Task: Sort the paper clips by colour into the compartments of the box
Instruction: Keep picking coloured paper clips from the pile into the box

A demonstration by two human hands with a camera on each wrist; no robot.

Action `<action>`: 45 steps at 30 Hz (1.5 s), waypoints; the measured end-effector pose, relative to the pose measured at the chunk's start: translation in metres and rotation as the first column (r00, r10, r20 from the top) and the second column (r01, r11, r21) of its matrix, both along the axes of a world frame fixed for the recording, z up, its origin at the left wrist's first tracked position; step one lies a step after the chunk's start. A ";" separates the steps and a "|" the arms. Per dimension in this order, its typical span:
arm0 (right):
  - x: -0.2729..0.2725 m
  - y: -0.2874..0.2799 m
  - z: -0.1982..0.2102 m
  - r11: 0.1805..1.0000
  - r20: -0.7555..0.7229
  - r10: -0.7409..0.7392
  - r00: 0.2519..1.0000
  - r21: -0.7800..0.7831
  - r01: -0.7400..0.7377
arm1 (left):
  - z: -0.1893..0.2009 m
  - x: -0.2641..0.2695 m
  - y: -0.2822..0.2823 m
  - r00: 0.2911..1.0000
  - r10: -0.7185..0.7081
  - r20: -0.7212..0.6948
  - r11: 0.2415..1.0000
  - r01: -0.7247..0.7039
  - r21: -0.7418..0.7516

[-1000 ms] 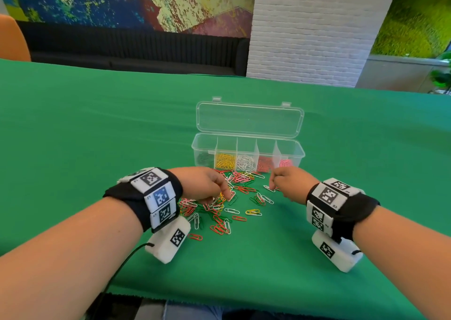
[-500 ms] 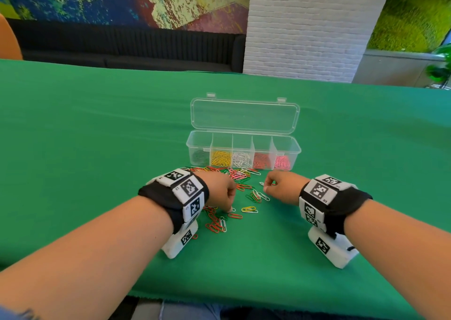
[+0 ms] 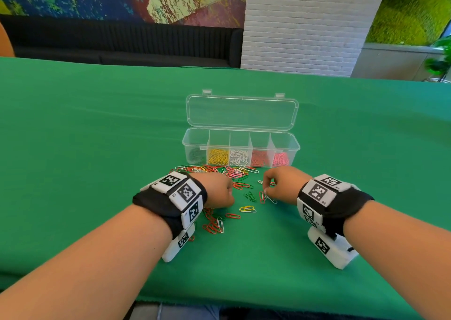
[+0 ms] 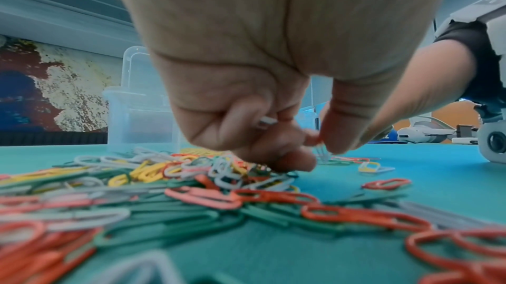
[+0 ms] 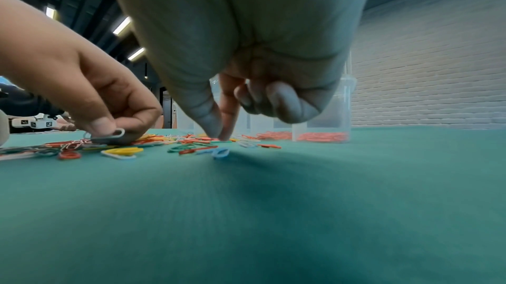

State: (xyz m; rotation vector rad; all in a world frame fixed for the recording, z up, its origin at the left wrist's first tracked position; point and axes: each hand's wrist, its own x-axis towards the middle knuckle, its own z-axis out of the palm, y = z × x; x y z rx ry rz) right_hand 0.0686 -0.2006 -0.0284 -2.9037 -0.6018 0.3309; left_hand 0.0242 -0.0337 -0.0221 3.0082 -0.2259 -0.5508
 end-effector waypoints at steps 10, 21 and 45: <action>0.014 -0.001 -0.012 0.984 -0.102 -0.167 0.981 -0.078 0.160 | 0.002 -0.003 0.000 1.000 -0.005 0.026 0.999 0.006 -0.037; 0.009 0.000 -0.009 0.989 -0.155 -0.125 0.980 -0.103 0.110 | 0.001 -0.002 0.002 0.998 0.055 -0.009 0.994 -0.055 -0.095; -0.004 0.003 0.005 0.986 -0.157 -0.076 0.985 0.137 0.098 | 0.011 -0.012 0.002 0.998 -0.047 -0.047 0.997 0.044 -0.069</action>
